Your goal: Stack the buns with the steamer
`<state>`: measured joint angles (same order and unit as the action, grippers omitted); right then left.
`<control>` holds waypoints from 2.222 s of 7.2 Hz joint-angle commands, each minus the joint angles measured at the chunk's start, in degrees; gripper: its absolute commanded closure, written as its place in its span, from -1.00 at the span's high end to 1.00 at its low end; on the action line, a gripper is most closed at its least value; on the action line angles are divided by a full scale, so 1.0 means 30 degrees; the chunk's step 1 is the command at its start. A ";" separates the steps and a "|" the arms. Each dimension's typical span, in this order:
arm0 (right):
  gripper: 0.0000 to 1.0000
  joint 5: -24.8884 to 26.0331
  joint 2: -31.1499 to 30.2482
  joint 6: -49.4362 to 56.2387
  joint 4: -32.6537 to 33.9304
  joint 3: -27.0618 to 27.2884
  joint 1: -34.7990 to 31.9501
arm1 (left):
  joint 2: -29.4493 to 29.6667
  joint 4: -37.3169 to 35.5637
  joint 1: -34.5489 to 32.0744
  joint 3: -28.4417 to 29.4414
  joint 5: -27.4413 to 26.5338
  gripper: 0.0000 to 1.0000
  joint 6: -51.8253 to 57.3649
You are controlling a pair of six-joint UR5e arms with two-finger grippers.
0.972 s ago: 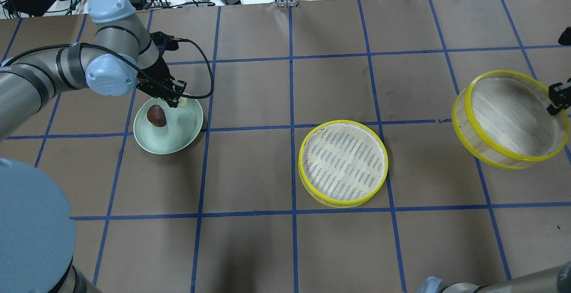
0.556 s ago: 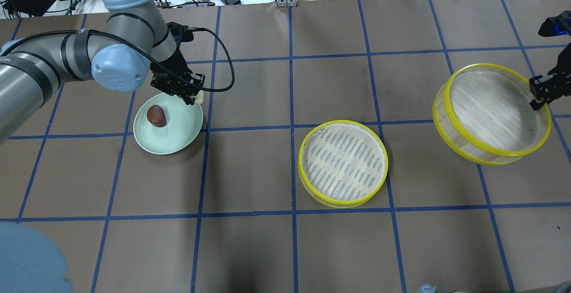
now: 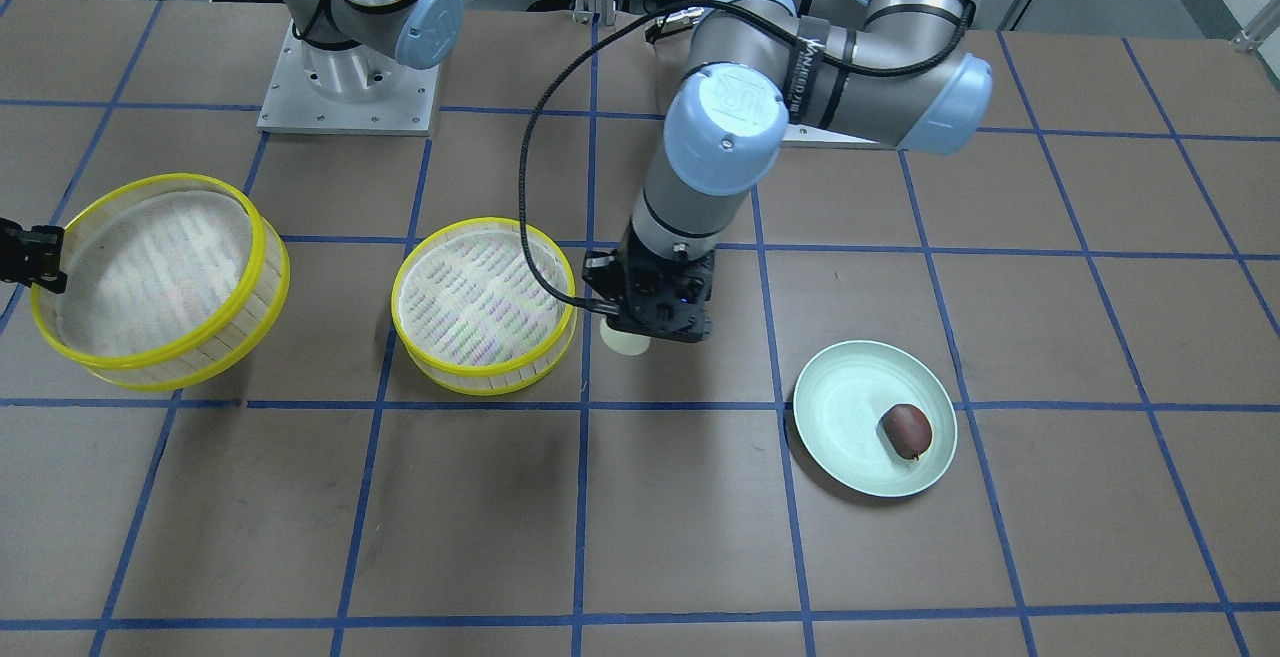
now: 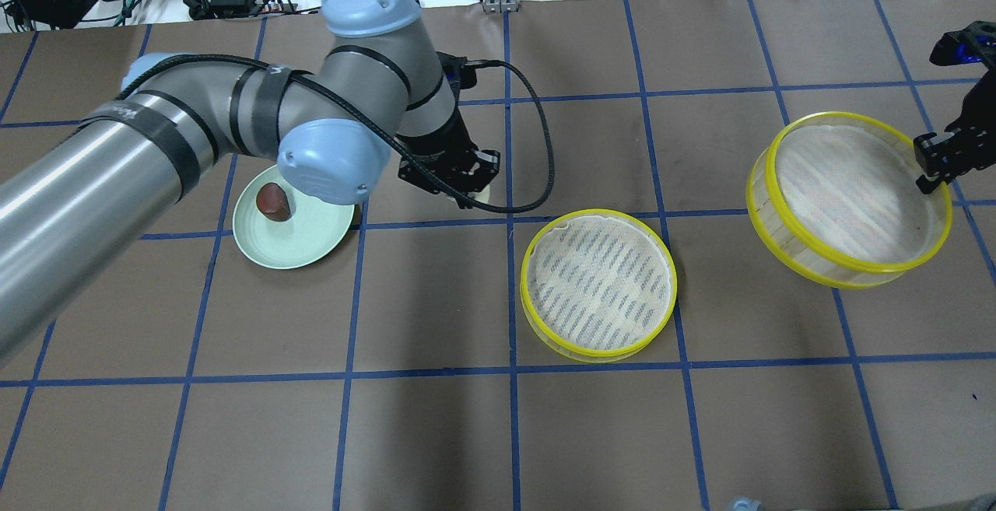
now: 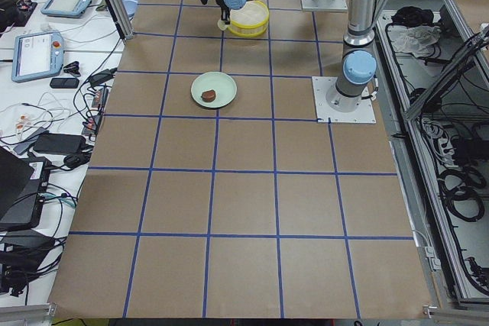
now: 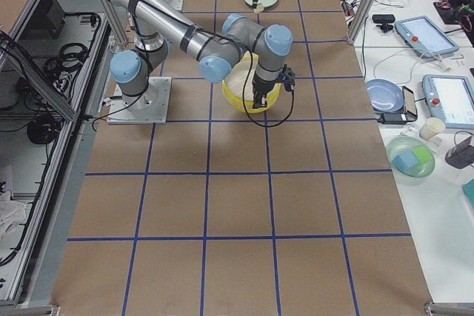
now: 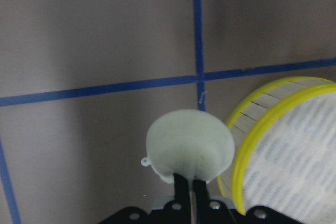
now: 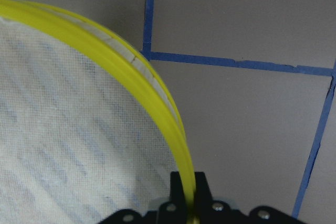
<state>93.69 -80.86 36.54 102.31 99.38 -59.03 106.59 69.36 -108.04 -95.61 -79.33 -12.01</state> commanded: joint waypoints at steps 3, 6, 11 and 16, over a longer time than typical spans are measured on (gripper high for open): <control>-1.00 0.0117 -0.0468 -0.0637 0.0028 0.1030 -0.0039 | 0.0708 -0.1268 -0.2981 -0.0675 0.0604 -1.00 -0.2002; -1.00 0.0176 -0.0469 -0.1133 -0.0001 0.1091 -0.0097 | 0.0855 -0.1237 -0.3448 -0.1469 0.0663 -0.75 -0.2293; -1.00 0.0265 -0.2105 -0.5313 -0.0148 0.2932 -0.2814 | 0.0128 -0.0629 -0.2493 -0.0828 0.0022 1.00 -0.2152; -1.00 0.0293 -0.2286 -1.1710 0.3435 0.4625 -1.0603 | -0.1019 0.0199 0.4678 0.0114 -0.4545 1.00 0.3231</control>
<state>94.57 -87.70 2.80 106.85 110.57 -85.99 104.02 69.79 -99.37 -95.20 -89.96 -6.57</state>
